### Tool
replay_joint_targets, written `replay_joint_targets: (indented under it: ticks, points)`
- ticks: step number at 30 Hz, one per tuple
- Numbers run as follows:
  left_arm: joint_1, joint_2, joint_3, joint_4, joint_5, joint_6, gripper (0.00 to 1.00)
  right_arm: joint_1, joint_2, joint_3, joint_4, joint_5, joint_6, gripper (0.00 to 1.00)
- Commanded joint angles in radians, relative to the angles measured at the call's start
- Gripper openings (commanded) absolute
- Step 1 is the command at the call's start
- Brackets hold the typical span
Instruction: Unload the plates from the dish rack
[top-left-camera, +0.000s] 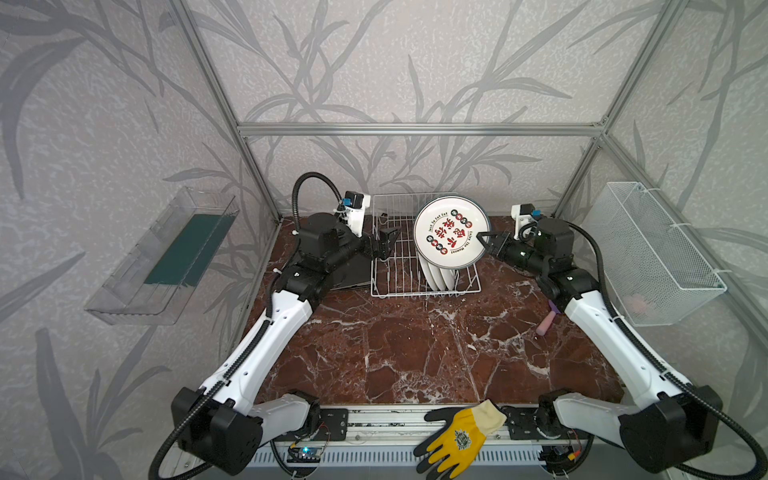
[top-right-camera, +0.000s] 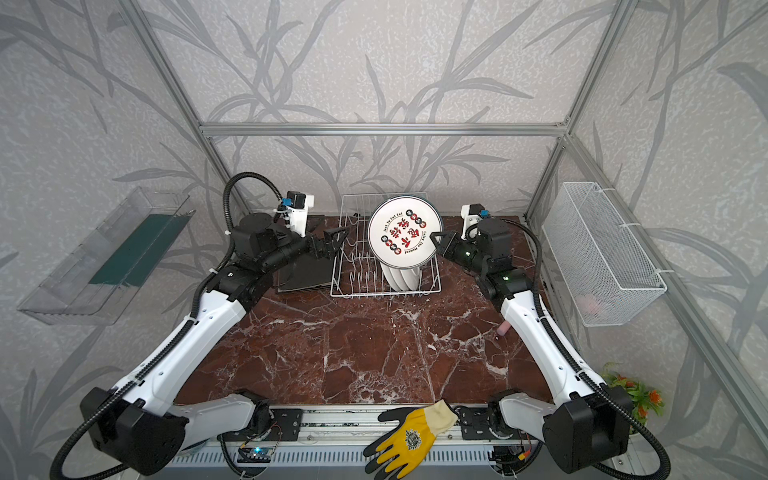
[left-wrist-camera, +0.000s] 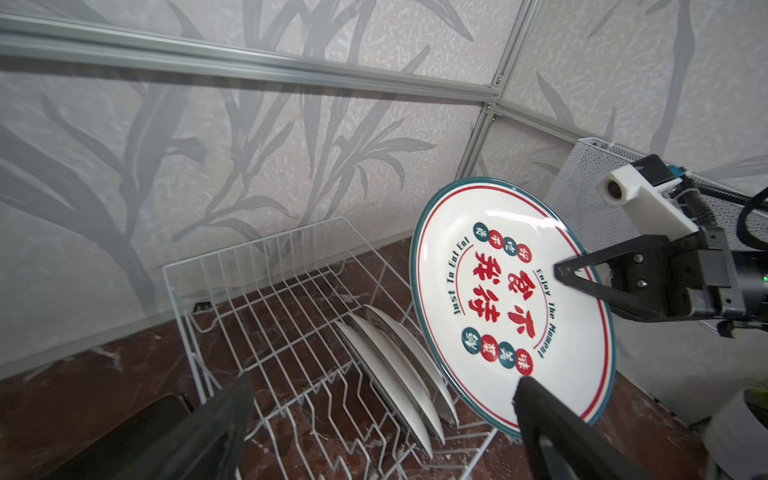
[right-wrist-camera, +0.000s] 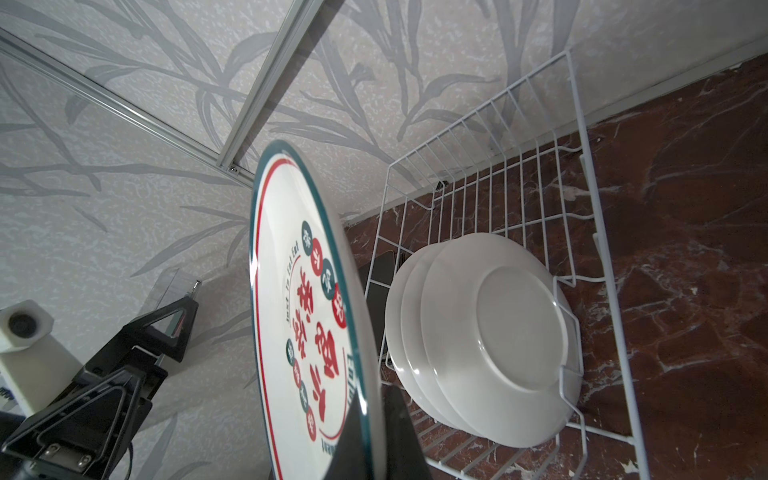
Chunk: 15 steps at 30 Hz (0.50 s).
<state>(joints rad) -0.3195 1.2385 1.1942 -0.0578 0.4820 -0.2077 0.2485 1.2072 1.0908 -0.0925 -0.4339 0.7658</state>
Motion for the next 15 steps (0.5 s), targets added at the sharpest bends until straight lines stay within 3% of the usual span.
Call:
replay_joint_targets:
  ticks: [1,6,12,15]
  points:
    - [0.033,0.069,0.067,-0.059,0.244,-0.191,0.99,0.0,-0.017,-0.004,0.111,-0.068,-0.025,0.0]
    - [0.037,0.19,0.146,-0.114,0.374,-0.228,0.98,0.0,0.003,-0.013,0.139,-0.103,-0.016,0.0]
    - [0.036,0.236,0.153,-0.056,0.435,-0.277,0.95,0.002,0.017,-0.023,0.156,-0.124,-0.008,0.0]
    - [0.034,0.251,0.162,-0.055,0.463,-0.279,0.88,0.007,0.024,-0.023,0.16,-0.13,-0.005,0.0]
